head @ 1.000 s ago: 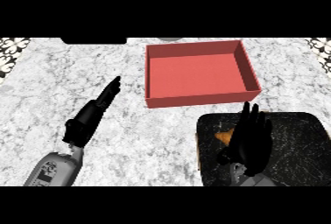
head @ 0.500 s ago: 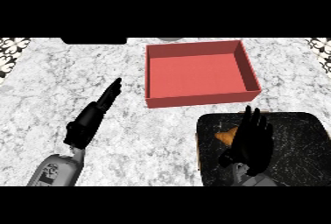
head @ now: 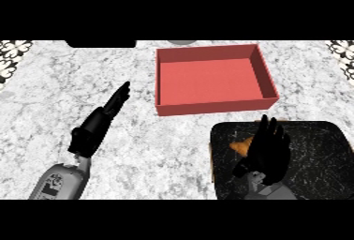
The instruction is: Pick the croissant from the tray and place it in the cardboard box
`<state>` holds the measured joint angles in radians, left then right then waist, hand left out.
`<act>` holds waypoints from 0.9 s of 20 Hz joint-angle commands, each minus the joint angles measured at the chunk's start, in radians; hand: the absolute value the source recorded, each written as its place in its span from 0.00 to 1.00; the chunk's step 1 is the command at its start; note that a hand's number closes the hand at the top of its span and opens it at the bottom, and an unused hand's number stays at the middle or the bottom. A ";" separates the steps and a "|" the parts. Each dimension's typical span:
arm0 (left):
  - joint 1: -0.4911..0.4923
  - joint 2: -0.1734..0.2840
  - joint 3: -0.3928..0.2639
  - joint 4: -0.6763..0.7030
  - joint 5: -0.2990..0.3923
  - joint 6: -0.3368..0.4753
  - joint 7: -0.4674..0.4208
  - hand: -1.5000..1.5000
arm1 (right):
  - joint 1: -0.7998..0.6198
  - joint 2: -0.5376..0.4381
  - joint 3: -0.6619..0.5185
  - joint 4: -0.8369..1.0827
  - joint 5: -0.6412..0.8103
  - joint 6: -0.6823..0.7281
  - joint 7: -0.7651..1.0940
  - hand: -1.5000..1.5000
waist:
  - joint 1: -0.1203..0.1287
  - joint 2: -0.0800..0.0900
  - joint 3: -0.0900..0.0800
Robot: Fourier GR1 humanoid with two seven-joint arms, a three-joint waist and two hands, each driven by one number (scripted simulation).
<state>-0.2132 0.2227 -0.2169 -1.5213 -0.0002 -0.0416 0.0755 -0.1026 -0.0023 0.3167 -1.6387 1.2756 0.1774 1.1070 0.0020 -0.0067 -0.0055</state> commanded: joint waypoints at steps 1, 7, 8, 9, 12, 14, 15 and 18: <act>0.043 -0.046 -0.050 -0.024 -0.061 0.036 -0.018 0.50 | -0.002 0.002 0.014 0.097 -0.008 -0.035 0.117 0.00 | 0.003 0.007 0.006; 0.019 -0.016 0.013 -0.034 -0.003 -0.017 0.031 0.50 | -0.006 0.002 -0.049 0.128 0.054 0.006 0.067 0.00 | 0.001 0.007 0.005; -0.019 -0.033 0.007 0.035 -0.027 -0.011 -0.012 0.50 | -0.001 0.002 -0.031 0.127 0.044 -0.012 0.094 0.00 | -0.005 0.009 0.005; 0.015 0.004 0.028 -0.058 -0.001 -0.027 0.045 0.50 | -0.022 -0.018 -0.103 0.121 0.032 0.045 0.053 0.00 | 0.003 0.006 0.005; -0.054 -0.024 0.045 0.006 -0.014 -0.024 0.021 0.50 | 0.006 -0.011 -0.101 0.118 0.031 0.032 0.007 1.00 | -0.005 0.007 0.005; -0.030 -0.007 0.048 0.000 -0.007 -0.045 0.035 0.50 | 0.099 0.002 -0.073 0.139 0.048 -0.071 -0.032 1.00 | -0.005 0.007 0.006; -0.027 -0.007 0.063 0.027 -0.005 -0.046 -0.009 0.50 | 0.027 -0.004 -0.093 0.131 0.046 0.038 -0.009 1.00 | -0.003 0.008 0.005; -0.038 -0.070 0.013 0.035 -0.064 0.011 0.017 0.50 | -0.001 0.001 -0.068 0.152 0.096 0.028 -0.017 1.00 | -0.004 0.008 0.005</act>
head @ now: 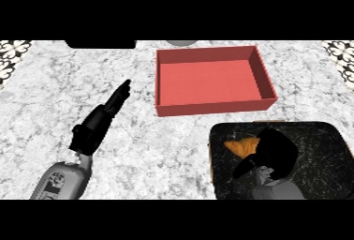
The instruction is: Pick the croissant from the tray and place it in the cardboard box
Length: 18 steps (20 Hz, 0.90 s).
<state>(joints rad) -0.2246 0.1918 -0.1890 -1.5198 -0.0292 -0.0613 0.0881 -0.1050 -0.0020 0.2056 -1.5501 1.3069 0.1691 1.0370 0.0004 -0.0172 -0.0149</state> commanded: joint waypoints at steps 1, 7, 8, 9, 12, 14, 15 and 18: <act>0.018 0.002 0.009 0.015 -0.010 -0.013 -0.034 0.50 | 0.037 -0.014 0.019 0.077 0.051 -0.015 0.016 1.00 | 0.000 0.018 0.015; 0.011 -0.006 0.003 0.017 0.001 -0.033 -0.037 0.50 | -0.028 -0.028 0.177 0.023 0.076 0.056 -0.155 1.00 | 0.013 0.019 0.014; 0.037 -0.019 -0.030 -0.004 -0.018 -0.025 -0.038 0.50 | -0.043 -0.018 0.217 0.072 0.045 0.008 -0.247 1.00 | 0.044 0.024 0.015; -0.001 -0.028 -0.022 0.001 -0.009 -0.022 -0.003 0.50 | -0.086 -0.004 0.270 0.039 0.018 0.049 -0.309 1.00 | 0.053 0.024 0.016; 0.000 -0.023 -0.028 0.006 -0.012 -0.034 -0.023 0.50 | -0.138 0.000 0.400 0.000 -0.032 0.065 -0.492 1.00 | 0.067 0.024 0.016; -0.020 -0.047 -0.016 0.038 -0.019 -0.004 -0.009 0.50 | -0.172 0.000 0.403 0.010 -0.036 0.005 -0.556 1.00 | 0.028 0.024 0.016; -0.020 -0.002 0.022 0.045 0.000 -0.036 -0.022 0.50 | -0.213 0.000 0.420 0.011 0.005 -0.006 -0.542 1.00 | 0.023 0.021 0.015; 0.041 -0.020 -0.003 -0.005 -0.030 -0.013 -0.034 0.50 | -0.224 0.000 0.413 -0.023 0.017 -0.046 -0.564 1.00 | 0.009 0.016 0.015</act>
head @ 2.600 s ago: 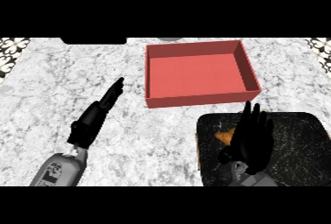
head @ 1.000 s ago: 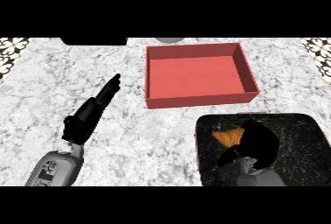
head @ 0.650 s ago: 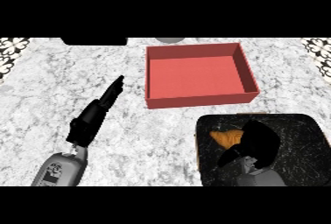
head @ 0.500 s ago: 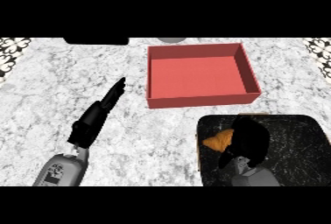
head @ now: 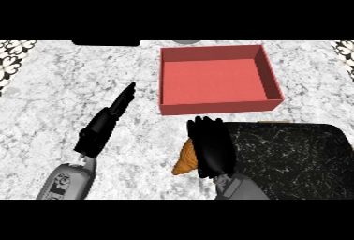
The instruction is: Pick the croissant from the tray and place it in the cardboard box
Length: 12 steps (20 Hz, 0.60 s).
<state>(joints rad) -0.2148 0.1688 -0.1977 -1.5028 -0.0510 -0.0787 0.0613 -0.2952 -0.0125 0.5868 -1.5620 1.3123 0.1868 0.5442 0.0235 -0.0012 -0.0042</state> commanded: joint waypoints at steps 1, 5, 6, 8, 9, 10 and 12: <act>0.046 0.032 0.025 -0.031 0.022 -0.040 -0.014 0.50 | -0.086 0.012 0.035 -0.060 -0.007 0.022 -0.030 1.00 | -0.015 0.000 0.004; 0.031 0.025 0.045 -0.062 0.017 -0.019 0.060 0.50 | 0.024 -0.010 0.089 -0.318 -0.022 0.095 -0.028 1.00 | -0.026 -0.003 0.004; 0.019 -0.019 0.011 -0.025 -0.032 0.023 0.003 0.50 | -0.026 0.012 0.130 -0.379 -0.042 0.167 0.062 1.00 | -0.027 -0.003 0.004; 0.012 0.024 0.061 -0.031 0.028 -0.041 0.016 0.50 | -0.032 0.012 0.129 -0.449 -0.066 0.194 0.052 1.00 | -0.025 -0.002 0.004; -0.015 -0.012 0.023 -0.049 0.001 -0.008 0.091 0.50 | 0.015 -0.007 0.097 -0.545 -0.085 0.222 0.007 1.00 | -0.033 -0.004 0.005; 0.018 0.005 0.056 -0.006 0.012 -0.021 0.000 0.50 | 0.005 0.012 0.090 -0.552 -0.094 0.213 0.018 1.00 | -0.029 -0.001 0.004; 0.014 -0.009 0.038 -0.015 -0.011 -0.006 0.009 0.50 | -0.052 0.012 0.102 -0.637 -0.126 0.231 0.130 1.00 | -0.027 -0.002 0.004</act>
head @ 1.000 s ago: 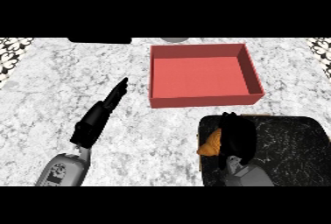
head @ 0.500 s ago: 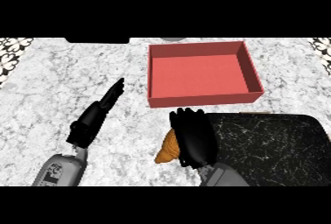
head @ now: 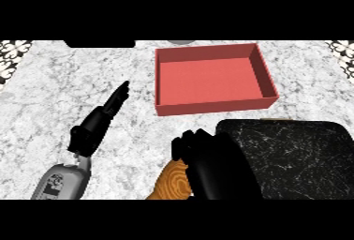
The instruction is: Pick the croissant from the tray and place it in the cardboard box
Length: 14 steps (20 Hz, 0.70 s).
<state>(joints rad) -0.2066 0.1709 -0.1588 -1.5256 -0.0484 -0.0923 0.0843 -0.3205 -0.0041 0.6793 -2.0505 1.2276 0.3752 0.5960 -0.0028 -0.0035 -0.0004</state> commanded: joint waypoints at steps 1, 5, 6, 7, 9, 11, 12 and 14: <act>-0.024 0.006 0.021 0.021 0.001 -0.009 -0.006 0.50 | -0.088 0.004 -0.008 -0.189 -0.077 0.079 0.138 1.00 | 0.000 0.000 0.000; 0.033 -0.001 -0.008 -0.086 -0.014 -0.008 0.032 0.50 | -0.184 0.004 0.006 -0.205 -0.170 0.062 0.344 1.00 | 0.012 -0.001 0.000; 0.000 -0.016 0.003 -0.024 -0.014 -0.007 0.028 0.50 | -0.159 0.004 -0.010 -0.253 -0.137 0.091 0.349 1.00 | 0.002 0.000 0.000; 0.052 -0.025 -0.015 0.012 -0.034 -0.005 -0.058 0.50 | -0.220 0.004 -0.069 -0.212 -0.167 0.078 0.354 1.00 | 0.005 0.002 0.000; -0.012 -0.027 0.010 0.029 -0.027 -0.010 -0.008 0.50 | -0.245 0.004 -0.113 -0.225 -0.177 0.108 0.372 1.00 | 0.001 0.002 0.000; 0.013 -0.006 0.018 0.013 -0.019 -0.041 -0.032 0.50 | -0.332 0.004 -0.178 -0.163 -0.209 0.125 0.376 1.00 | 0.005 0.002 0.000; -0.038 -0.032 0.015 0.016 -0.032 -0.007 0.012 0.50 | -0.405 0.004 -0.222 -0.084 -0.230 0.103 0.392 1.00 | 0.008 0.003 -0.001; 0.017 -0.035 0.005 -0.017 -0.040 -0.007 -0.018 0.50 | -0.397 0.004 -0.306 -0.075 -0.230 0.140 0.325 1.00 | 0.006 0.002 0.000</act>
<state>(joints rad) -0.1997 0.1508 -0.1490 -1.5280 -0.0729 -0.1098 0.0707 -0.6436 -0.0031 0.4755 -2.1691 1.0272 0.4631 0.8863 0.0036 -0.0015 -0.0007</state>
